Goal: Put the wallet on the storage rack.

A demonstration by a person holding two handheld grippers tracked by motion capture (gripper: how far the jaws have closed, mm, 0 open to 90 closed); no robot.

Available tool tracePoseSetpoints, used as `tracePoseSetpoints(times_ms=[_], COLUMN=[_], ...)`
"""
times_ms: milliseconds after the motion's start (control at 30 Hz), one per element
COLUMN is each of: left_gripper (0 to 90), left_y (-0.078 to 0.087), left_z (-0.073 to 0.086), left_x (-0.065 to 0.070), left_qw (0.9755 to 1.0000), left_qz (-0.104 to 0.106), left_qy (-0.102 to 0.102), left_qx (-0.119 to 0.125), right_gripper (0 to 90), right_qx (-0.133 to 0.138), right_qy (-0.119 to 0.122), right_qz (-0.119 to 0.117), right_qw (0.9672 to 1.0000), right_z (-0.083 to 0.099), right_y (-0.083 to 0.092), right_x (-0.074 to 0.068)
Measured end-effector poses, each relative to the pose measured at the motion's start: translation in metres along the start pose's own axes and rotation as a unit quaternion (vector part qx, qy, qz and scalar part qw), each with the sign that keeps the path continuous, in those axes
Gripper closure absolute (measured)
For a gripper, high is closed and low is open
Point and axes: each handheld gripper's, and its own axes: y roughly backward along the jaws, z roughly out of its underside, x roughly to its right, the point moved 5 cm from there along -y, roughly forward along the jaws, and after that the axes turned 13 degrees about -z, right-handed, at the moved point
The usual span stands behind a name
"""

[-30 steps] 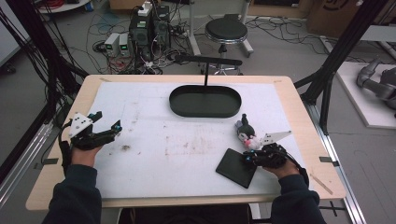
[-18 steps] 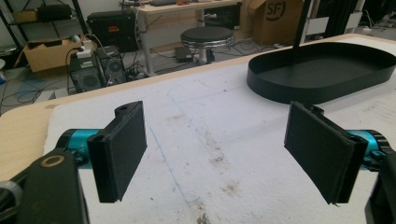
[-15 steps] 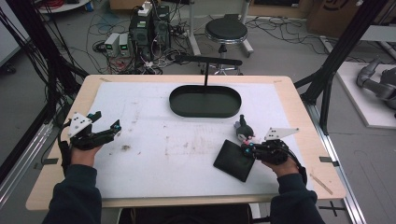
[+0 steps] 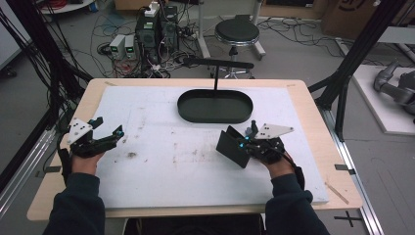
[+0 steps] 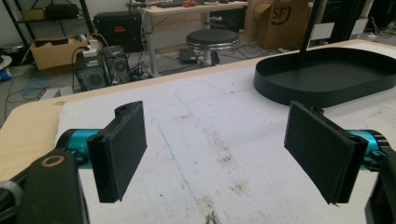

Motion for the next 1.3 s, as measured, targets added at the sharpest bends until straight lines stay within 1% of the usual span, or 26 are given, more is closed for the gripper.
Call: tracePoseSetpoints(times_ms=[33, 67, 100, 133, 200, 233, 267, 300, 333, 433, 500, 533, 600, 733, 867, 933, 1033, 1100, 1167, 1233, 1267, 1300], left_gripper=[20.8, 20.8, 20.8, 20.8, 20.8, 20.7, 20.8, 20.8, 20.8, 20.8, 20.9, 20.9, 20.9, 20.9, 20.9, 20.9, 20.9, 20.9, 20.9, 20.9, 20.9, 20.9], left_y=[0.0, 0.0, 0.0, 0.001, 0.001, 0.001, 0.001, 0.001, 0.0, 0.0, 0.0, 0.0, 0.0, 0.0, 0.0, 0.0, 0.0, 0.0, 0.0, 0.0, 0.0, 0.0], left_z=[0.0, 0.0, 0.0, 0.0, 0.001, 0.001, 0.001, 0.001, 0.001, 0.0, 0.001, 0.001, 0.001, 0.001, 0.001, 0.001, 0.001, 0.001, 0.001, 0.001, 0.001, 0.001], left_x=[0.0, 0.0, -0.001, -0.001, -0.001, 0.0, 0.0, 0.0, 0.0, 0.0, 0.0, 0.001, 0.0, 0.0, 0.0, 0.0, 0.0, 0.0, 0.0, 0.0, 0.0, 0.0], left_qw=[1.0, 1.0, 1.0, 1.0, 1.0, 1.0, 1.0, 1.0, 1.0, 1.0, 1.0, 1.0, 1.0, 1.0, 1.0, 1.0, 1.0, 1.0, 1.0, 1.0, 1.0, 1.0], left_qz=[-0.001, -0.001, -0.001, -0.001, -0.001, -0.001, -0.001, -0.001, -0.001, 0.0, 0.0, 0.001, 0.001, 0.0, 0.0, -0.001, 0.0, -0.001, -0.001, 0.0, 0.0, 0.0], left_qy=[0.0, 0.0, 0.001, 0.001, 0.0, 0.0, 0.0, 0.0, -0.001, -0.001, -0.001, -0.001, -0.001, -0.001, 0.001, 0.001, 0.001, 0.001, 0.001, 0.0, 0.0, 0.0], left_qx=[0.0, 0.0, 0.0, -0.001, -0.001, -0.001, -0.001, -0.001, -0.001, -0.001, -0.001, -0.002, -0.002, -0.002, -0.002, -0.003, -0.003, -0.003, -0.003, -0.003, -0.003, -0.004], right_gripper=[89.7, 89.7, 89.7, 89.7, 89.7, 89.7, 89.7, 89.6, 89.6, 89.2, 87.8, 86.6, 80.6, 77.1, 70.0, 69.4, 69.4, 69.4, 67.1, 67.1, 69.0, 73.9], right_qx=[0.002, 0.002, 0.007, 0.007, 0.0, -0.007, -0.007, -0.012, -0.011, -0.012, -0.012, -0.01, -0.002, 0.0, 0.004, 0.007, 0.006, 0.003, 0.001, -0.001, -0.003, -0.006], right_qy=[-0.001, -0.001, -0.001, 0.003, 0.004, 0.009, 0.009, 0.014, 0.018, 0.028, 0.032, 0.033, 0.033, 0.034, 0.036, 0.039, 0.038, 0.049, 0.049, 0.05, 0.051, 0.053], right_qz=[-0.008, -0.008, -0.024, -0.033, -0.053, -0.06, -0.06, -0.066, -0.07, -0.071, -0.064, -0.065, -0.066, -0.064, -0.06, -0.059, -0.06, -0.055, -0.048, -0.044, -0.043, -0.042], right_qw=[1.0, 1.0, 0.9997, 0.9994, 0.9986, 0.9981, 0.9981, 0.9977, 0.9973, 0.997, 0.9974, 0.9973, 0.9973, 0.9973, 0.9976, 0.9975, 0.9974, 0.9973, 0.9976, 0.9978, 0.9978, 0.9977], right_z=[-0.002, -0.002, -0.006, -0.007, -0.007, -0.007, -0.007, -0.006, -0.006, -0.006, -0.005, -0.005, -0.005, -0.004, -0.005, -0.005, -0.005, -0.005, -0.005, -0.005, -0.005, -0.005], right_y=[-0.002, -0.002, -0.003, -0.005, -0.008, -0.011, -0.011, -0.014, -0.017, -0.018, -0.018, -0.018, -0.017, -0.017, -0.018, -0.018, -0.018, -0.019, -0.02, -0.021, -0.021, -0.022], right_x=[-0.002, -0.002, -0.006, -0.008, -0.012, -0.014, -0.014, -0.016, -0.019, -0.022, -0.022, -0.022, -0.023, -0.022, -0.022, -0.021, -0.021, -0.022, -0.022, -0.021, -0.021, -0.021])
